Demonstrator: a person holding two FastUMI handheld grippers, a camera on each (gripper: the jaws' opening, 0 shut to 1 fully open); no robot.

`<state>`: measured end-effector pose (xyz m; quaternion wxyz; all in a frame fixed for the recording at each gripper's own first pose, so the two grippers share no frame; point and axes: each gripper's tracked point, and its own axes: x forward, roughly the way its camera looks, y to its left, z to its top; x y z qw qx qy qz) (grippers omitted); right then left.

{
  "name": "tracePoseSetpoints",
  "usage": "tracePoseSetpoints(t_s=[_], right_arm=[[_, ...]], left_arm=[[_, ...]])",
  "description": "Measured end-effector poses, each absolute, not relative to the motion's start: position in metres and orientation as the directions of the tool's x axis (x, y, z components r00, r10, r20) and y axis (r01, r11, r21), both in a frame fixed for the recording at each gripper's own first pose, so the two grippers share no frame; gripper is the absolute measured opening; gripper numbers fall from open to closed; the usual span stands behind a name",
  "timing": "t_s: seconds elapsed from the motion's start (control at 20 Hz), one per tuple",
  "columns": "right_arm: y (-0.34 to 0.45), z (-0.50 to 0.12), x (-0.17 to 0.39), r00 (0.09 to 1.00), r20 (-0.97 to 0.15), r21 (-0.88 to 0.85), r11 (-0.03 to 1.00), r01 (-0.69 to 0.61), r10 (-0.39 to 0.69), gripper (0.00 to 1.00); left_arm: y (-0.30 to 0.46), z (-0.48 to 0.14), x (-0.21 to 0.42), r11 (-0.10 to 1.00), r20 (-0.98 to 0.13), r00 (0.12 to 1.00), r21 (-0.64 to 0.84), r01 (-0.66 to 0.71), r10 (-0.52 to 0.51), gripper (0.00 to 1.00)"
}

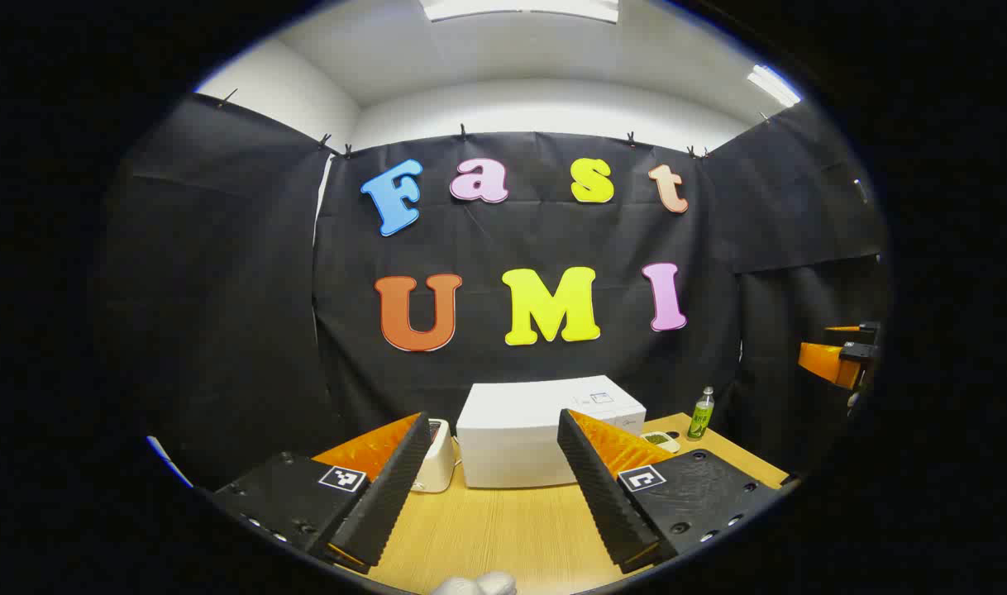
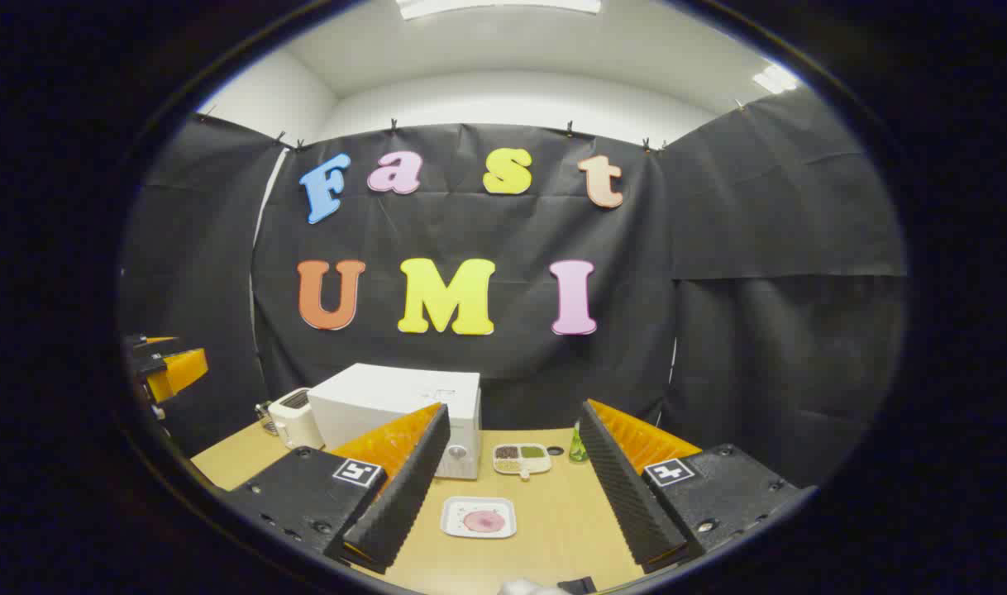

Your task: Open the microwave oven with the left hand, put the food in, and close the microwave oven.

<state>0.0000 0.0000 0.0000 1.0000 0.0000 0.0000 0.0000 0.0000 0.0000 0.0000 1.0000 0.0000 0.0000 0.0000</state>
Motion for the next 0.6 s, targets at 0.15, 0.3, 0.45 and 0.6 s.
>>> tracePoseSetpoints(t_s=[0.15,0.3,0.45,0.6], right_arm=[[0.004,0.002,0.005,1.000,-0.003,-0.010,1.000,-0.010,0.010,1.00],[0.004,0.006,0.010,1.000,0.006,-0.014,1.000,-0.012,0.012,1.00],[0.006,0.002,0.014,1.000,-0.003,-0.013,1.000,-0.017,0.017,0.93],[0.002,0.003,0.016,1.000,0.001,-0.017,1.000,-0.010,0.010,0.93]], left_arm=[[0.007,0.001,0.002,1.000,0.000,1.000,-0.001,-0.014,0.014,0.95],[0.004,0.000,0.006,1.000,-0.007,1.000,-0.007,-0.015,0.015,0.95],[0.003,0.002,0.009,1.000,-0.006,1.000,-0.013,-0.015,0.015,0.95],[0.003,0.001,0.012,1.000,0.000,1.000,-0.009,-0.022,0.022,0.84]])
